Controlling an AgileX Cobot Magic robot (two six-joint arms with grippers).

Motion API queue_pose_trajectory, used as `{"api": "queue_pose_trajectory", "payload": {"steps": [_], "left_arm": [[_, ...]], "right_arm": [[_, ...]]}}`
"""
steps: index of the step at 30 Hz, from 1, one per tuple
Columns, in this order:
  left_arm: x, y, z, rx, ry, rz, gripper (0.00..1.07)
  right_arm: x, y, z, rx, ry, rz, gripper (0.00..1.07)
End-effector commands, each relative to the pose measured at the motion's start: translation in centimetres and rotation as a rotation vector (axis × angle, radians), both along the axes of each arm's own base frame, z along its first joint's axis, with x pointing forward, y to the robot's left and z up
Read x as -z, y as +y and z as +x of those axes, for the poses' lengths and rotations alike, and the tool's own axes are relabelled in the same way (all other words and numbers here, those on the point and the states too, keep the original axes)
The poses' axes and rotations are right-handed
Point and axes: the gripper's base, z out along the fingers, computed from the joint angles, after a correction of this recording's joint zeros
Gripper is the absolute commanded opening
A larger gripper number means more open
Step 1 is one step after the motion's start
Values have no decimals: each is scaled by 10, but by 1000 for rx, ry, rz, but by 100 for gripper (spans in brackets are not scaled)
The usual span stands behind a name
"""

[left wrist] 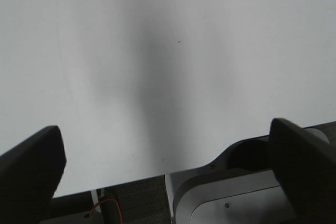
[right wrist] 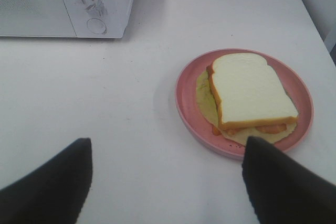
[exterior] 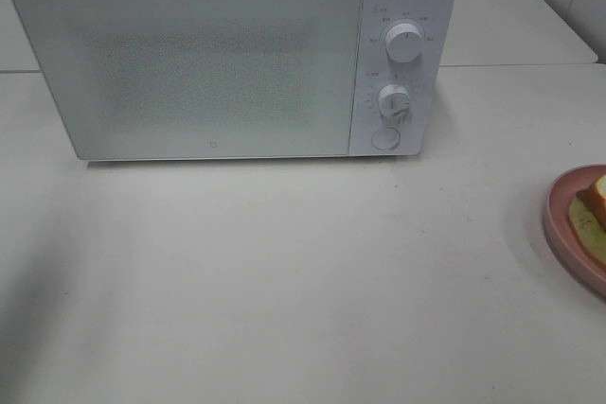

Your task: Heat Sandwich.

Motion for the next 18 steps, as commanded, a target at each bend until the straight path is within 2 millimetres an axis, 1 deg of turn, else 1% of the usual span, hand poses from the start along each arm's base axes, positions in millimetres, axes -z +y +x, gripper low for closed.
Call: {"api": "queue_pose_trajectory", "payload": {"steps": [1,3,4,5,7,8,9,10,12,13,14,17,18], "left_arm": [[3,5,-26,-47,10,29,106],[6,7,-41,-62,-4,40,106],[6,7,-41,-62,-4,40,106],[9,9,-58,-65,-35,45,106],[11,10,-74,-67,-83,43,106],[12,10,-81,-67,-105,42,106],[12,10,-81,-67,-105,42,106],[15,11,-96,-68,-160,38,106],[19,12,-109,-64,-210,37,106],[11,12,-117,-69,-323,29,106],[11,12,-117,-69,-323,29,106],[3,13,-130,-79,-509,15,106],[1,13,-140,-81,-575,9,106]], "right_arm": [[0,0,-4,7,-34,-4,76],[0,0,-4,7,-34,-4,76],[0,0,-4,7,-34,-4,76],[0,0,-4,7,-34,-4,76],[0,0,-4,7,-34,-4,76],[0,0,-4,7,-34,-4,76],[0,0,-4,7,-34,-4,76],[0,0,-4,7,-34,-4,76],[0,0,-4,7,-34,-4,76],[0,0,-4,7,-34,-4,76],[0,0,-4,7,-34,-4,76],[0,0,-4,7,-34,-4,76],[0,0,-4,7,-34,-4,76]]}}
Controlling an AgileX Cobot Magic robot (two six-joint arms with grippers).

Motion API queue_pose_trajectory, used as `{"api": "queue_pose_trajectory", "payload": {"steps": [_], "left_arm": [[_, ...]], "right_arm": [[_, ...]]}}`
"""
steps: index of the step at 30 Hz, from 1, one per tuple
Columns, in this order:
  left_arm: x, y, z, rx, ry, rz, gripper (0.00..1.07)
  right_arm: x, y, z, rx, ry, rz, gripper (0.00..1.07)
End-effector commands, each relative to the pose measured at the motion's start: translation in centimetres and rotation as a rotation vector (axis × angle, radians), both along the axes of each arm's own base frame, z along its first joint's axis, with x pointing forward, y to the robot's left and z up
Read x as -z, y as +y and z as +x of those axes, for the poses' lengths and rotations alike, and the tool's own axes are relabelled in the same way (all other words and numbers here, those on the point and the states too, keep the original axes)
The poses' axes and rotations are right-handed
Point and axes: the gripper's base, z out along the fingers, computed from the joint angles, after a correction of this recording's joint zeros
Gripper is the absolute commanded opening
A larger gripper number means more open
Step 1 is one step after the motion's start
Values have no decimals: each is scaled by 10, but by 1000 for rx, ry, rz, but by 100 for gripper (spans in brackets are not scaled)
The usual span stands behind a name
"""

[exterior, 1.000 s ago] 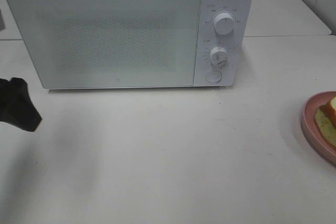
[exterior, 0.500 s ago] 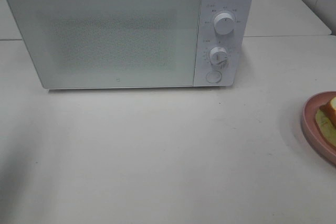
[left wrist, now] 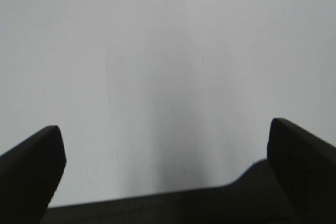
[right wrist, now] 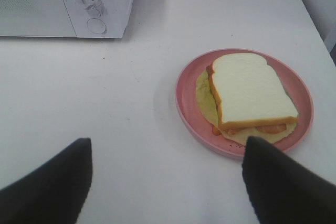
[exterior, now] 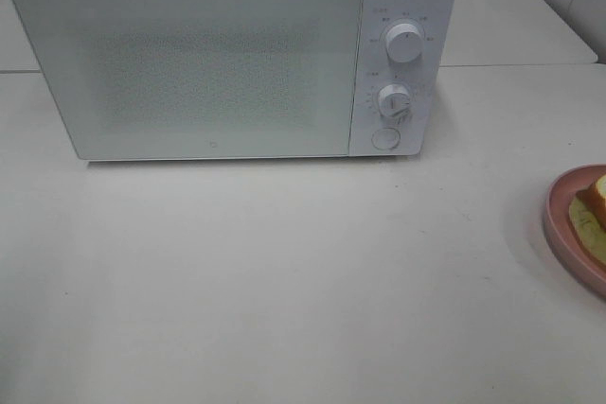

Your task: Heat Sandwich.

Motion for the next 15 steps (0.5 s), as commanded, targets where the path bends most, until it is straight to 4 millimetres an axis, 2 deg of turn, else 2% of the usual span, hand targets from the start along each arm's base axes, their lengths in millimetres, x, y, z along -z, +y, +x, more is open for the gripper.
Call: {"api": "queue_pose_trajectory", "payload": {"steps": [1,4,15], "left_arm": [[-4,1,-12,-3,-112,-8,106],[-8,2,-32,-6,-235,-7,106],[0,4,-62,-7,-375,-5,106]], "right_arm": [[0,0,-4,7,-34,-4,76],[0,0,-4,7,-34,-4,76],[0,0,-4,7,-34,-4,76]]}}
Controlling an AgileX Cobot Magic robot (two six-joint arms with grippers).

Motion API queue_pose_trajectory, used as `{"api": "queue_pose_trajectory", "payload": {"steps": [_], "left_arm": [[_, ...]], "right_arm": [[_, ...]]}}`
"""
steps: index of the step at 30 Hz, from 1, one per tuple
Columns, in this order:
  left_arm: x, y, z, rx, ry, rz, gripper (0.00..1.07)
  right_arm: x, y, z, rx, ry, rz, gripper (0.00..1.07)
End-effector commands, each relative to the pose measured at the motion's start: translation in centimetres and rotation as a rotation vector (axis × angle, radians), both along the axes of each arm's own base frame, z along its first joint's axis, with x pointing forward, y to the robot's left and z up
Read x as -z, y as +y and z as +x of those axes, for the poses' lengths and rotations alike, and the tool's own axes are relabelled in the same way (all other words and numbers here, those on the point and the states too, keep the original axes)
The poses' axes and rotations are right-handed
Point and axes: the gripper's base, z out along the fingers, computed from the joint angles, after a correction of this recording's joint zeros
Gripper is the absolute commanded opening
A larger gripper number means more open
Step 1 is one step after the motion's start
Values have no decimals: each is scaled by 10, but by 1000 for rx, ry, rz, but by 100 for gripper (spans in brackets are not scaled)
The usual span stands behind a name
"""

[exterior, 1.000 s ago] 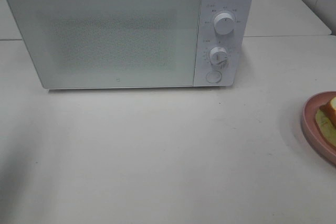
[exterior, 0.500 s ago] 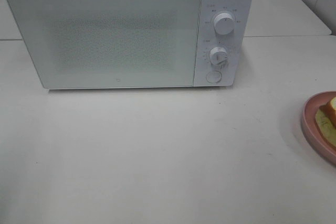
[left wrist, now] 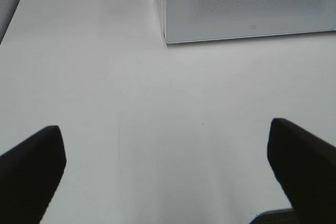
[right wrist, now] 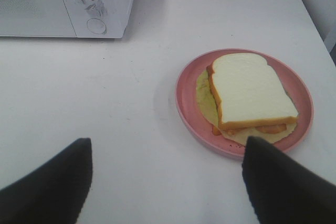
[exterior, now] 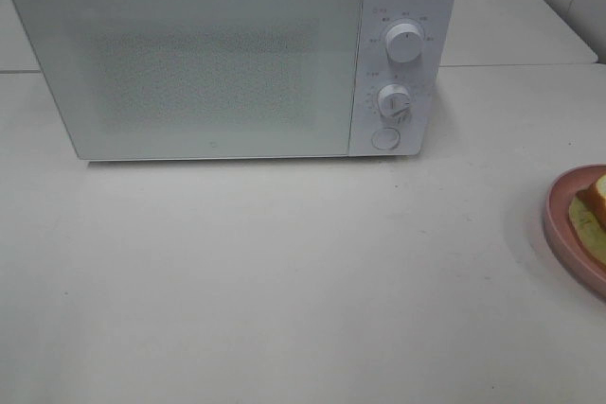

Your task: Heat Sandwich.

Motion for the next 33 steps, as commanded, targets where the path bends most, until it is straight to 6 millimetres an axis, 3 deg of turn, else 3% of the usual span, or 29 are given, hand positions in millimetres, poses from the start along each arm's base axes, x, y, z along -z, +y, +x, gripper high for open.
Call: {"api": "queue_pose_trajectory", "payload": {"steps": [1,33], "left_arm": [[2,1,-7,-5,-39,5,106],[2,0,-6,-55,-36,0,106]], "right_arm": [[0,0,-3,7,-33,-4,76],[0,0,-2,7,-25,-5,76]]}}
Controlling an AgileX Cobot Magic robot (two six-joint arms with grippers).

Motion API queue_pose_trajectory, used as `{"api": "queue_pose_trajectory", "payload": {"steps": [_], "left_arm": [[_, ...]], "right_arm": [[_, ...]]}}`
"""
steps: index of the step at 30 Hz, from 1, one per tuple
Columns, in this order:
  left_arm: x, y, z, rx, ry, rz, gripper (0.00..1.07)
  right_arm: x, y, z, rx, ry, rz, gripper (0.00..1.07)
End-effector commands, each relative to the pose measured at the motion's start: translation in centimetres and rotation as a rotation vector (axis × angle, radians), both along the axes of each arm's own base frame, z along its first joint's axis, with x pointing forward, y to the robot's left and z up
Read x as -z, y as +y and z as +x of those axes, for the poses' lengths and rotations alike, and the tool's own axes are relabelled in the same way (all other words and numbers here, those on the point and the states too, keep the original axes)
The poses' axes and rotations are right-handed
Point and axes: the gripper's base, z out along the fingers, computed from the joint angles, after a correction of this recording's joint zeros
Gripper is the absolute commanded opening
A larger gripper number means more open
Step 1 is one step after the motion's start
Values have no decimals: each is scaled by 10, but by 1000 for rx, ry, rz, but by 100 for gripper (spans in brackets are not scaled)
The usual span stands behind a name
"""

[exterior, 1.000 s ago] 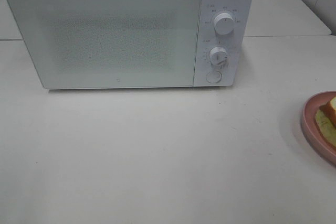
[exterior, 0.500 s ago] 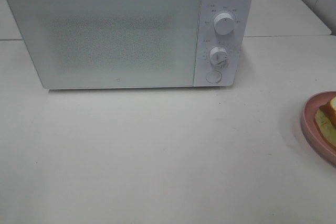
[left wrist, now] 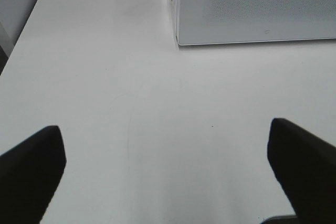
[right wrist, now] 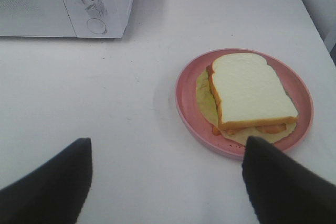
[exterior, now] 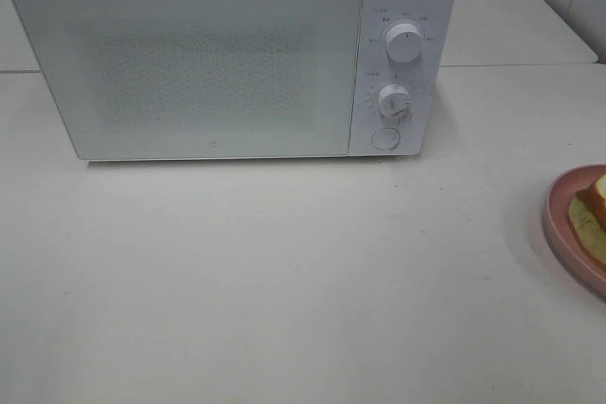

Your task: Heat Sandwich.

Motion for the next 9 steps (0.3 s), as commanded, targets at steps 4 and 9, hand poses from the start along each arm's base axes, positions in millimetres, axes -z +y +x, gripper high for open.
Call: {"api": "queue_pose_trajectory", "payload": {"steps": [4,9], "left_arm": [[1,0,-3,-4,-31,-1,106],[1,0,-3,-4,-31,-1,106]], "right_arm": [[0,0,-2,7,-25,-5,76],[0,0,-2,7,-25,-5,76]]}}
